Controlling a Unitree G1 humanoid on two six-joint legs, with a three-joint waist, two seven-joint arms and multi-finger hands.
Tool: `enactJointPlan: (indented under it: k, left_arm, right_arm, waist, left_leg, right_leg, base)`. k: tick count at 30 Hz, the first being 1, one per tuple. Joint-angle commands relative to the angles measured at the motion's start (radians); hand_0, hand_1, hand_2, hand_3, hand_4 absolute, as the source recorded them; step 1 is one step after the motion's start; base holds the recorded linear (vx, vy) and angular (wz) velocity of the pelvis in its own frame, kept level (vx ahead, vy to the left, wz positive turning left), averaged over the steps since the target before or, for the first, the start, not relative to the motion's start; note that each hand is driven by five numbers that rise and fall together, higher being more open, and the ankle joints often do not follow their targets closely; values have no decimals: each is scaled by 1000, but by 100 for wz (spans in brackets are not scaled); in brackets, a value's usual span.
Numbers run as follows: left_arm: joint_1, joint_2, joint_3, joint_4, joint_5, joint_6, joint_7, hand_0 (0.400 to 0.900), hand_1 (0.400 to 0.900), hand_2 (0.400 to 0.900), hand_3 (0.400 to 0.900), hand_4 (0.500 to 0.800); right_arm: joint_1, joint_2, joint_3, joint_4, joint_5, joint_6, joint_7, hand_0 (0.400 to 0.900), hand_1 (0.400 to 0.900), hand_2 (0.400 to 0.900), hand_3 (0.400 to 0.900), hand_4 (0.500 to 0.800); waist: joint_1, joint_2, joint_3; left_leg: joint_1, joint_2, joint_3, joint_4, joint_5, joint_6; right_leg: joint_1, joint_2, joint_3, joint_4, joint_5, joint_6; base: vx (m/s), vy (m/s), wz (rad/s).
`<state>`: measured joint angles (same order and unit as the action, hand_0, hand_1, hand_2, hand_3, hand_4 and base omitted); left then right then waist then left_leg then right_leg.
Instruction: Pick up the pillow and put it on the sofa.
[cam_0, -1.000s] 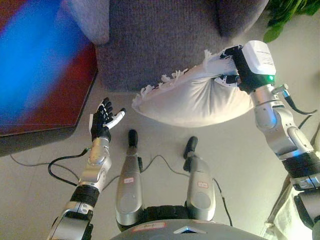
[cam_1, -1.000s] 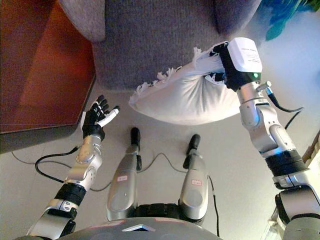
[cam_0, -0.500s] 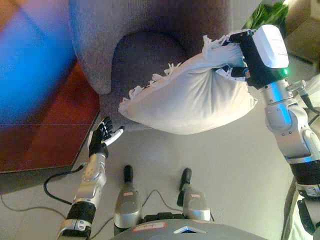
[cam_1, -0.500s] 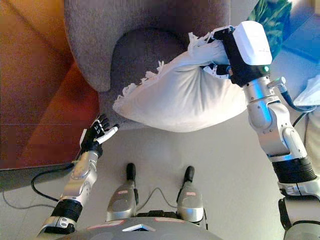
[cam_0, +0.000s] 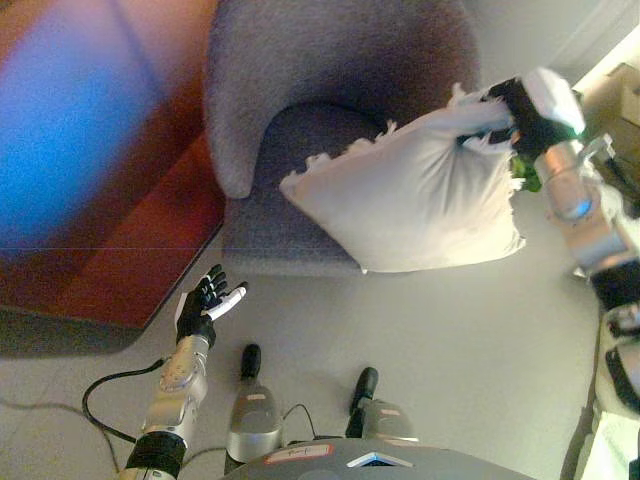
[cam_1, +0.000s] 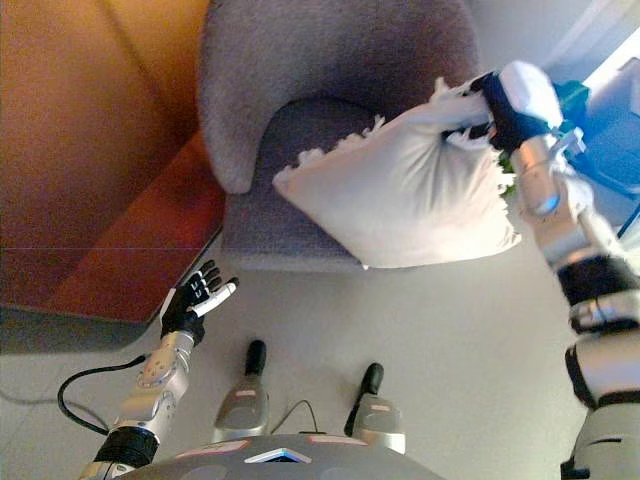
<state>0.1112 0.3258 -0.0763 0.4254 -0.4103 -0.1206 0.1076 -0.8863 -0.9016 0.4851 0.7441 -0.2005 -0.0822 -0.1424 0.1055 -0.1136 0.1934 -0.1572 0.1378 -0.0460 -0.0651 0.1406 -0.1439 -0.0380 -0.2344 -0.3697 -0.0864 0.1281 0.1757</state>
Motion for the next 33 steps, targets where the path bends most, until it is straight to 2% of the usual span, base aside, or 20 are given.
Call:
enactJointPlan:
  k: [1, 3, 4, 5, 6, 8, 12, 17, 19, 23, 26, 27, 29, 30, 31, 33]
  left_arm:
    - [-54, 110, -41, -84, -53, -92, -4, 900, 900, 900, 900, 800]
    - [-68, 126, -58, -93, -62, -100, -11, 900, 900, 900, 900, 800]
    - [-78, 129, -66, -99, -67, -101, -8, 900, 900, 900, 900, 800]
    - [-94, 134, -72, -97, -67, -102, -9, 900, 900, 900, 900, 800]
    - [-109, 137, -75, -96, -70, -102, -12, 900, 900, 900, 900, 800]
    - [-119, 132, -75, -100, -63, -96, -2, 900, 900, 900, 900, 800]
    - [-125, 124, -71, -82, -56, -86, 17, 900, 900, 900, 900, 800]
    - [-121, 118, -75, -66, -33, -74, 24, 900, 900, 900, 900, 800]
    - [-117, 111, -69, -62, -18, -68, 26, 900, 900, 900, 900, 800]
    - [-103, 97, -41, -70, 1, -62, 25, 900, 900, 900, 900, 800]
    - [-96, 70, -3, -74, 24, -59, 26, 900, 900, 900, 900, 800]
    - [-92, 74, -7, -75, 25, -59, 26, 900, 900, 900, 900, 800]
    - [-81, 57, 30, -79, 43, -61, 23, 900, 900, 900, 900, 800]
    - [-78, 59, 27, -79, 43, -61, 23, 900, 900, 900, 900, 800]
    - [-67, 49, 51, -90, 52, -61, 15, 900, 900, 900, 900, 800]
    - [-59, 45, 53, -91, 60, -62, 10, 900, 900, 900, 900, 800]
  right_arm:
    - [-382, -50, 80, 138, 77, -18, -120, 400, 400, 400, 400, 500]
    - [-490, -33, 143, 300, 88, -7, -132, 400, 400, 400, 400, 500]
    - [-521, -27, 149, 364, 97, 0, -156, 765, 765, 765, 765, 719]
    - [-537, -23, 170, 394, 102, -3, -143, 900, 900, 900, 900, 800]
    - [-560, -23, 177, 406, 119, -1, -133, 900, 900, 900, 900, 800]
    - [-588, -16, 146, 404, 156, 12, -181, 900, 900, 900, 900, 800]
    - [-549, 1, 115, 308, 176, 5, -197, 900, 900, 900, 900, 800]
    - [-408, 74, -42, 114, 293, -33, -230, 900, 900, 900, 900, 800]
    - [-307, 110, -118, -8, 311, -51, -235, 900, 900, 900, 900, 800]
    - [-18, 169, -260, -256, 297, -68, -186, 900, 900, 900, 900, 800]
    - [248, 265, -379, -459, 291, -99, -148, 900, 900, 900, 900, 800]
    - [264, 269, -388, -473, 288, -93, -146, 900, 900, 900, 900, 800]
    - [469, 342, -471, -598, 289, -115, -97, 900, 900, 900, 900, 800]
    - [480, 345, -476, -607, 288, -111, -95, 900, 900, 900, 900, 800]
    - [595, 381, -508, -669, 283, -119, -54, 900, 900, 900, 900, 800]
    - [645, 401, -518, -690, 284, -119, -35, 900, 900, 900, 900, 800]
  waist:
    - [75, -56, -31]
    - [99, -53, -17]
    - [111, -49, -11]
    - [118, -48, -8]
    - [123, -47, -8]
    - [130, -40, -6]
    - [121, -43, -15]
    - [86, -47, -37]
    - [60, -40, -49]
    - [23, -32, -72]
    - [-18, -15, -86]
    - [-13, -18, -88]
    - [-44, -5, -99]
    - [-40, -7, -101]
    - [-64, 3, -107]
    - [-69, 6, -111]
  left_leg:
    - [9, 3, 10, -1, -40, -9]
    - [-15, 2, -12, 2, -33, -10]
    - [-27, 0, -22, 4, -30, -9]
    - [-37, -1, -28, 6, -28, -10]
    - [-41, 1, -34, 5, -27, -9]
    - [-40, 5, -42, 7, -30, -10]
    - [-35, -4, -55, 13, -39, -2]
    - [3, -18, -26, 46, -91, 22]
    - [23, -24, -8, 65, -112, 32]
    - [64, -28, 25, 94, -151, 43]
    - [100, -28, 55, 102, -173, 51]
    - [104, -28, 57, 101, -174, 51]
    - [129, -27, 79, 111, -190, 55]
    - [132, -27, 80, 111, -191, 55]
    - [147, -27, 95, 121, -202, 58]
    - [159, -27, 104, 125, -210, 60]
  right_leg:
    - [-8, -42, -17, 15, 55, 59]
    - [-16, -41, -30, 13, 57, 59]
    - [-21, -41, -35, 12, 58, 60]
    - [-28, -41, -38, 11, 59, 60]
    - [-30, -40, -40, 10, 58, 61]
    - [-24, -34, -41, 10, 51, 59]
    - [-9, -36, -44, 9, 44, 59]
    - [16, -47, -9, 14, 42, 58]
    - [22, -54, 14, 24, 45, 58]
    - [41, -64, 51, 38, 34, 60]
    - [50, -71, 75, 46, 25, 61]
    - [51, -72, 78, 47, 24, 61]
    - [58, -77, 96, 53, 14, 62]
    - [60, -77, 97, 53, 14, 62]
    - [63, -80, 112, 57, 9, 64]
    - [68, -81, 122, 57, 5, 65]
  base:
    - [9, -50, 35]
    - [12, -47, 32]
    - [12, -38, 28]
    - [35, -27, 21]
    - [48, -18, 15]
    - [68, 0, 10]
    - [67, 15, 6]
    - [60, 60, -29]
    - [58, 95, -45]
    - [44, 80, -38]
    - [31, 61, -36]
    - [37, 47, -35]
    - [34, 38, -30]
    - [22, 30, -35]
    - [23, 26, -36]
    - [18, 24, -36]
